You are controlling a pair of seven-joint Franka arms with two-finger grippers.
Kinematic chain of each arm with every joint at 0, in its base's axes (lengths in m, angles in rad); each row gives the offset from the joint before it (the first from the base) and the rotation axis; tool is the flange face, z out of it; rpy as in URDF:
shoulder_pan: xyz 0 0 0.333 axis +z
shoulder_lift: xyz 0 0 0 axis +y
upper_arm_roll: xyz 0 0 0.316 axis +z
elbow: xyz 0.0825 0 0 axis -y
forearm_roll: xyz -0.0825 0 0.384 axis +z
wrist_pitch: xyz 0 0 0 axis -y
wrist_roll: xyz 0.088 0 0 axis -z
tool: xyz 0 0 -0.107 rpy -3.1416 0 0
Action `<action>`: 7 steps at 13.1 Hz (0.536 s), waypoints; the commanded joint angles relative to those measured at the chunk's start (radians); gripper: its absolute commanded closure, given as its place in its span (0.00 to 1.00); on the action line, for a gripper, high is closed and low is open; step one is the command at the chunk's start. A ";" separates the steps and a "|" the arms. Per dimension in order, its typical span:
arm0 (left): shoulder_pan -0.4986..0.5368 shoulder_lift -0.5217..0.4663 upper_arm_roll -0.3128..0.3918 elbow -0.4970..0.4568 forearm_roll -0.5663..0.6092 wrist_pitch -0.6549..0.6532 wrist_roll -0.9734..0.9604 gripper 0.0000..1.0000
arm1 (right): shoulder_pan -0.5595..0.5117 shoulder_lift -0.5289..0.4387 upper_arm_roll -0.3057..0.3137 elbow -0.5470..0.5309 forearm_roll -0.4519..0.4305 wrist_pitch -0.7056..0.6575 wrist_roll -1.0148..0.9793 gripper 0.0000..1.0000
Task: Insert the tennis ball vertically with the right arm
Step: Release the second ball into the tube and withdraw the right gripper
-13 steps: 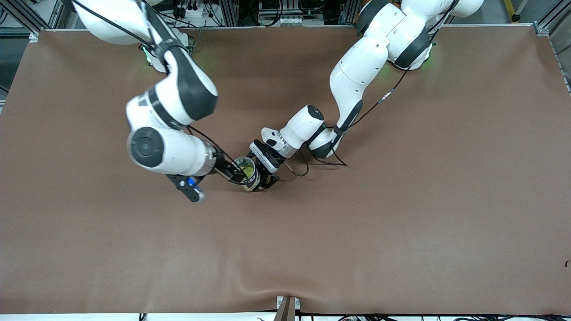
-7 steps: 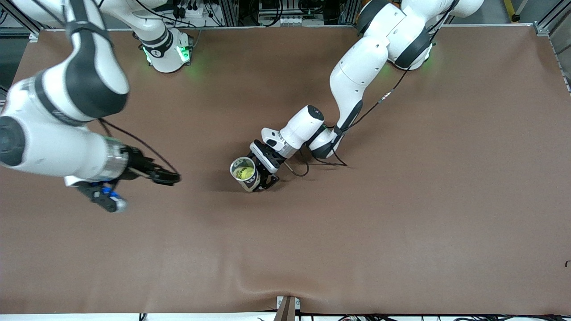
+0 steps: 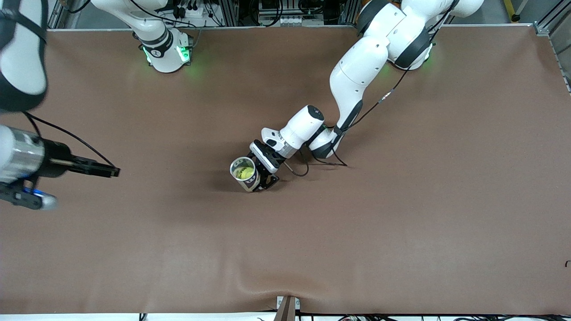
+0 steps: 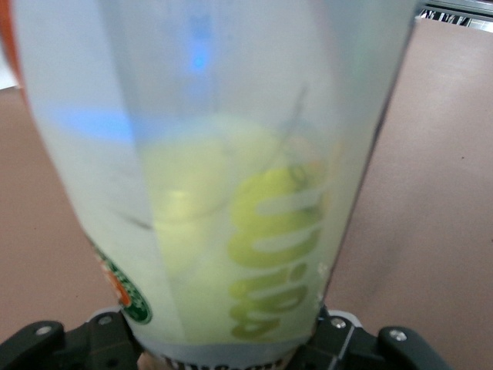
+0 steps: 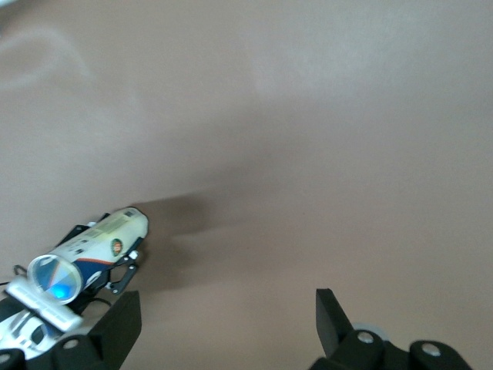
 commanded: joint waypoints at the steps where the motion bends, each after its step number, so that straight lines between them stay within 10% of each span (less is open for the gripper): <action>1: -0.008 -0.008 0.002 0.007 -0.007 0.011 0.012 0.23 | 0.013 -0.094 0.000 0.012 -0.020 -0.023 -0.009 0.00; 7: -0.012 -0.006 0.002 0.006 -0.007 0.009 0.014 0.23 | 0.009 -0.295 -0.003 -0.158 -0.179 -0.089 -0.161 0.00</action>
